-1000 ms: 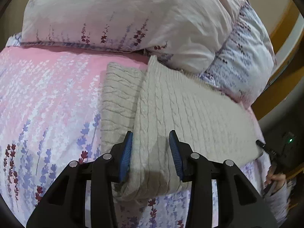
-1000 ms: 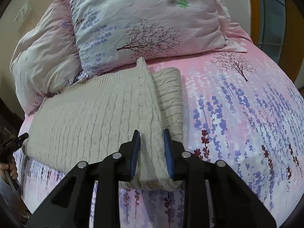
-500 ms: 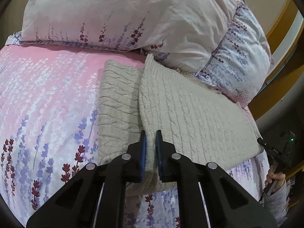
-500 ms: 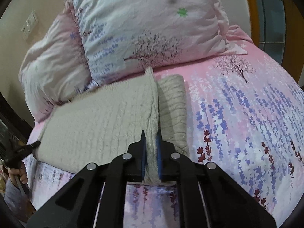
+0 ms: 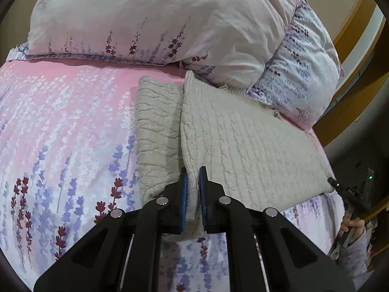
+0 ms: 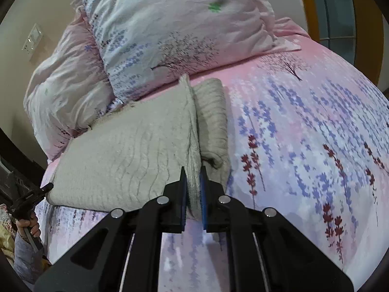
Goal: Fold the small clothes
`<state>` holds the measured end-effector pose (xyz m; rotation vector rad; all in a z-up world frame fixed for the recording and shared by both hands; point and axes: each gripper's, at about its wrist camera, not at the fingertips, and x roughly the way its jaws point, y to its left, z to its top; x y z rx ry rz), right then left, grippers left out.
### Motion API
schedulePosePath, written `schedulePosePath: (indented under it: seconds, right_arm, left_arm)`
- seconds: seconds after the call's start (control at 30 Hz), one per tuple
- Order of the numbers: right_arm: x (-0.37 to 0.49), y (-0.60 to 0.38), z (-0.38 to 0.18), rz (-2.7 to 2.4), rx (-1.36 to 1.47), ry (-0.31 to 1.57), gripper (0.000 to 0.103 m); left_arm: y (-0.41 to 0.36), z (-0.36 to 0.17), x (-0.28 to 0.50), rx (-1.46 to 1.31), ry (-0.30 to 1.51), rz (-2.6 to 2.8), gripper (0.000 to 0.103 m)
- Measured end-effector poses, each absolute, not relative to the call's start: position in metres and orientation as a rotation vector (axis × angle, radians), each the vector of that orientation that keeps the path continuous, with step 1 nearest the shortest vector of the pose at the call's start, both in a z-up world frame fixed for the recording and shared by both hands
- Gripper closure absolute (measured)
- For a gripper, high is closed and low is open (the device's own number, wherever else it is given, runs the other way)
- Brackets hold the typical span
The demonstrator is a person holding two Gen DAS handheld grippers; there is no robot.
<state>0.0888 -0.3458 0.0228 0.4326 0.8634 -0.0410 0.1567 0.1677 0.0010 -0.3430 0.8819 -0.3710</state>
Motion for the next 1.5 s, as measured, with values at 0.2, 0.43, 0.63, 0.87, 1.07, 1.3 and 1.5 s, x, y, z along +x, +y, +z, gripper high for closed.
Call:
schedulePosePath:
  seconds: [0.2, 0.43, 0.63, 0.87, 1.07, 1.3, 1.5]
  right_arm:
    - [0.097, -0.337, 0.016, -0.098, 0.367, 0.919, 0.092]
    - [0.086, -0.324, 0.055, -0.165, 0.258, 0.752, 0.06]
    - [0.115, -0.273, 0.051, -0.04, 0.131, 0.798, 0.054]
    - [0.139, -0.256, 0.025, -0.062, 0.04, 0.911, 0.037]
    - [0.147, -0.257, 0.005, -0.08, -0.029, 0.955, 0.026]
    - [0.146, -0.255, 0.024, -0.084, 0.026, 0.953, 0.02]
    - [0.159, -0.227, 0.041, -0.007, 0.05, 0.919, 0.012]
  left_arm:
    - [0.16, -0.001, 0.157, -0.265, 0.888, -0.353, 0.094]
    - [0.163, 0.029, 0.144, -0.298, 0.791, -0.312, 0.092]
    - [0.118, 0.048, 0.156, -0.247, 0.748, -0.349, 0.043]
    - [0.094, 0.019, 0.179, -0.241, 0.875, -0.338, 0.043]
    - [0.093, 0.013, 0.176, -0.213, 0.868, -0.333, 0.044]
    - [0.127, 0.025, 0.164, -0.346, 0.831, -0.336, 0.04]
    - [0.187, 0.024, 0.178, -0.469, 0.843, -0.198, 0.033]
